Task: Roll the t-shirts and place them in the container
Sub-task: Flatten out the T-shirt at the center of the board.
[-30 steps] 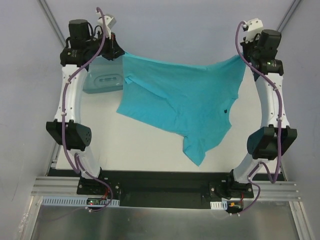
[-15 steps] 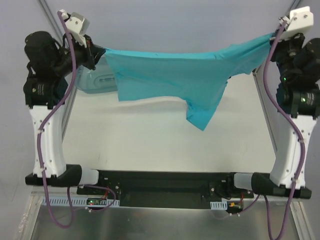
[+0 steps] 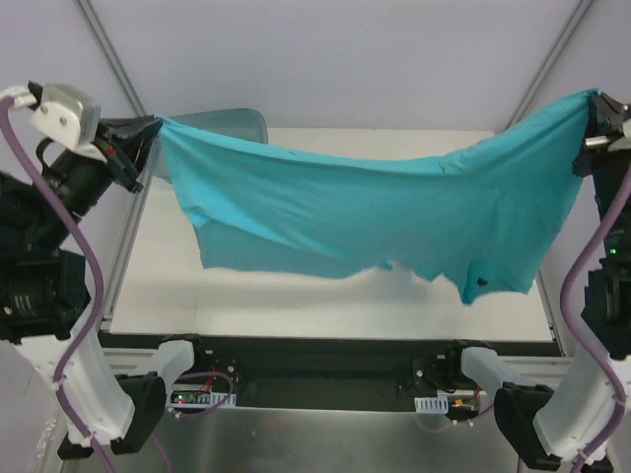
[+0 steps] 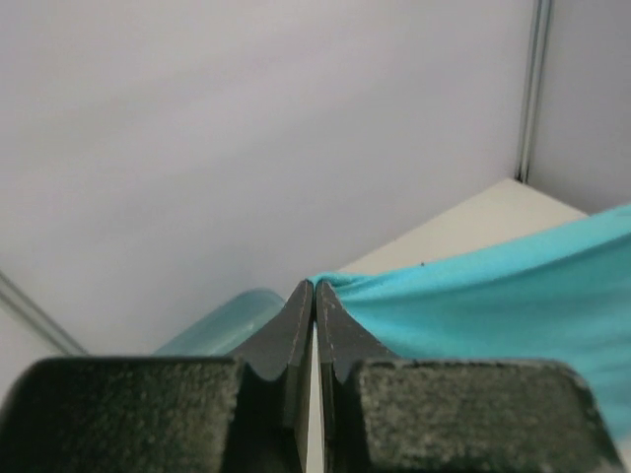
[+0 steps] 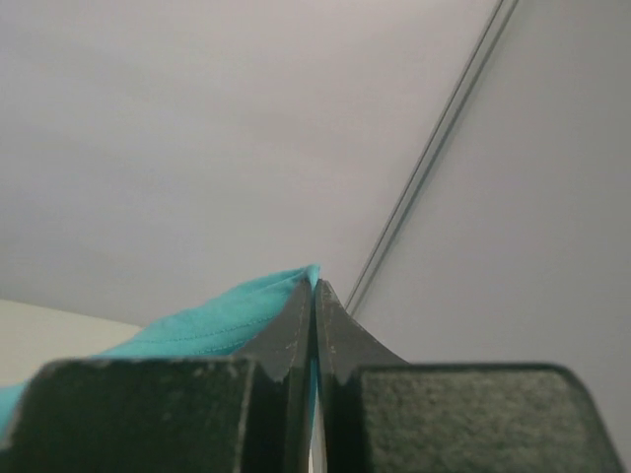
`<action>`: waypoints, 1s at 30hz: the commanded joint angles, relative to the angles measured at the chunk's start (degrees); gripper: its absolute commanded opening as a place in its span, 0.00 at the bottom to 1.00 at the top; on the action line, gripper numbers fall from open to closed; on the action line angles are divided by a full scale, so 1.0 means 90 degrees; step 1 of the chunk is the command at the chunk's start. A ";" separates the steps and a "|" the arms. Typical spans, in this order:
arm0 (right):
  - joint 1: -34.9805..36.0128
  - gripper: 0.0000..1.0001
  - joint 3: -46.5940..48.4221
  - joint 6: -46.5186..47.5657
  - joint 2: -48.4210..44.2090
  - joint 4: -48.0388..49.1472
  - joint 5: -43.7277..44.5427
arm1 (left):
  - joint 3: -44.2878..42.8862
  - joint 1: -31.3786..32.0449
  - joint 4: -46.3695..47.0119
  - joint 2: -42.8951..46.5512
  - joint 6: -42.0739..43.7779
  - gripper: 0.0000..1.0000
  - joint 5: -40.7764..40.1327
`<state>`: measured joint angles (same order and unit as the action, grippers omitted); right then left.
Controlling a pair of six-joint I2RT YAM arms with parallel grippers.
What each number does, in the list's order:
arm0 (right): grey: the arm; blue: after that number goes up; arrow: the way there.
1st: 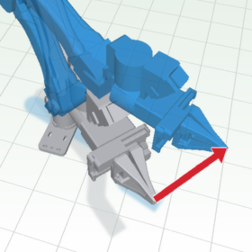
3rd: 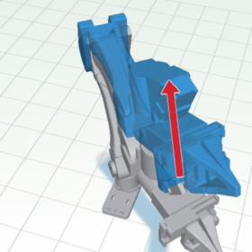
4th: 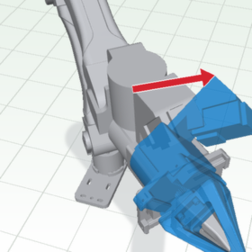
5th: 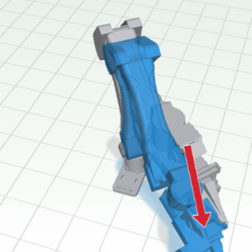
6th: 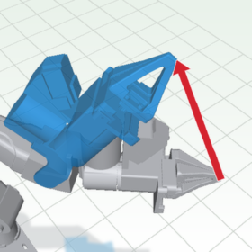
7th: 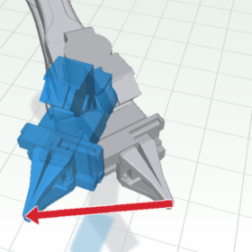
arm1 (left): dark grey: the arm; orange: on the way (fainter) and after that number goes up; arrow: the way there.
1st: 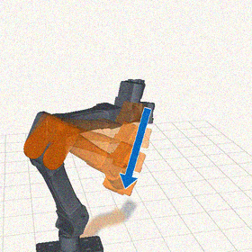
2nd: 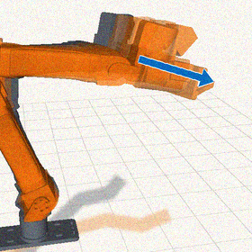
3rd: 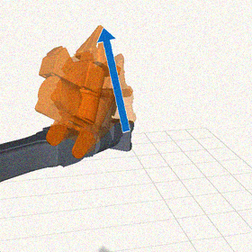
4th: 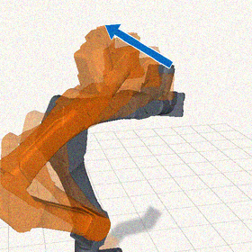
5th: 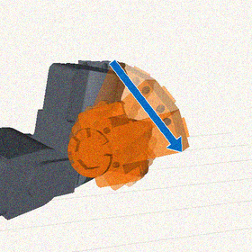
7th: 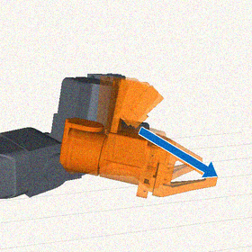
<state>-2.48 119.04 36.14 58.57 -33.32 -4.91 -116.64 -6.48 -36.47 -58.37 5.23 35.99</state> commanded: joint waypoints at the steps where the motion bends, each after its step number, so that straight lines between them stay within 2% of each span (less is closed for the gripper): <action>1: 0.0022 0.01 0.0995 -0.0497 0.1293 0.0255 0.0067 | -0.1557 -0.0090 0.0631 -0.1238 -0.0414 0.00 0.0210; 2: 0.0022 0.01 0.1881 -0.0529 0.1527 0.0197 0.0154 | -0.1842 -0.0081 0.0740 -0.1336 -0.0387 0.00 0.0133; 4: 0.0022 0.01 0.1697 0.0013 0.1822 0.0362 0.0495 | -0.1234 -0.0081 0.0868 -0.1337 -0.0221 0.00 -0.0246; 5: 0.0022 0.01 0.1124 0.0259 0.1871 0.0401 0.0506 | -0.0688 -0.0081 0.0250 -0.1617 -0.0027 0.00 -0.0268; 6: 0.0012 0.01 0.0993 0.0329 0.1891 0.0363 0.0496 | -0.0973 -0.0081 -0.0549 -0.1900 0.0178 0.00 -0.0094; 7: 0.0012 0.01 0.1001 0.0262 0.1872 0.0353 0.0458 | -0.1565 -0.0100 -0.1128 -0.2164 0.0103 0.00 0.0575; 8: 0.0012 0.00 0.1156 -0.0057 0.1814 0.0362 0.0283 | -0.2335 -0.0091 -0.0950 -0.2119 -0.0111 0.00 0.1007; 10: 0.0070 0.01 0.1683 -0.0381 0.1696 0.0528 -0.0020 | -0.1810 -0.0091 0.0325 -0.1399 -0.0569 0.00 0.1217; 11: 0.0090 0.01 0.1704 -0.0508 0.1570 0.0693 -0.0012 | -0.1342 -0.0090 0.0728 -0.0989 -0.0746 0.00 0.0723; 13: 0.0090 0.00 0.1219 -0.0413 0.1404 0.0743 0.0095 | -0.0988 -0.0100 0.0636 -0.0917 -0.0477 0.00 0.0495; 15: 0.0090 0.01 0.0614 -0.0121 0.1101 0.0802 0.0232 | 0.0017 -0.0100 0.0469 -0.0703 -0.0183 0.00 0.0182; 16: 0.0090 0.01 0.0301 -0.0080 0.1032 0.0802 0.0320 | 0.0272 -0.0091 0.0420 -0.0625 0.0080 0.00 0.0249; 17: 0.0090 0.01 0.0289 -0.0070 0.0974 0.0715 0.0330 | 0.0410 -0.0081 0.0390 -0.0411 0.0160 0.00 0.0801; 18: 0.0090 0.00 0.0395 -0.0331 0.0876 0.0646 0.0311 | 0.0305 -0.0090 0.0622 -0.0264 0.0093 0.00 0.0990; 19: 0.0090 0.01 0.0792 -0.0479 0.0798 0.0607 0.0040 | 0.0139 -0.0100 0.1001 -0.0118 -0.0556 0.00 0.1069; 21: 0.0090 0.01 0.1263 -0.0655 0.0758 0.0655 -0.0284 | -0.0358 -0.0207 0.1677 0.0147 -0.1195 0.00 0.0953; 22: 0.0090 0.01 0.1816 -0.0840 0.0787 0.0694 -0.0082 | -0.0660 -0.0295 0.1747 0.0099 -0.1149 0.00 0.0817; 24: 0.0090 0.01 0.2123 -0.0774 0.0875 0.0782 0.0260 | -0.1296 -0.0315 0.1728 -0.0009 -0.0934 0.00 0.0088; 27: 0.0090 0.01 0.1628 -0.0618 0.0613 0.1143 0.0701 | -0.1766 -0.0315 0.1893 -0.0018 -0.0757 0.00 0.0073; 30: 0.0080 0.01 0.1178 -0.0559 0.0553 0.1281 0.0750 | -0.1290 -0.0315 0.2079 0.0060 -0.0874 0.00 0.0142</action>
<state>-1.74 133.38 31.55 62.85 -26.37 -1.96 -131.02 -8.73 -23.18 -57.98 -0.99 38.92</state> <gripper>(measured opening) 0.012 0.006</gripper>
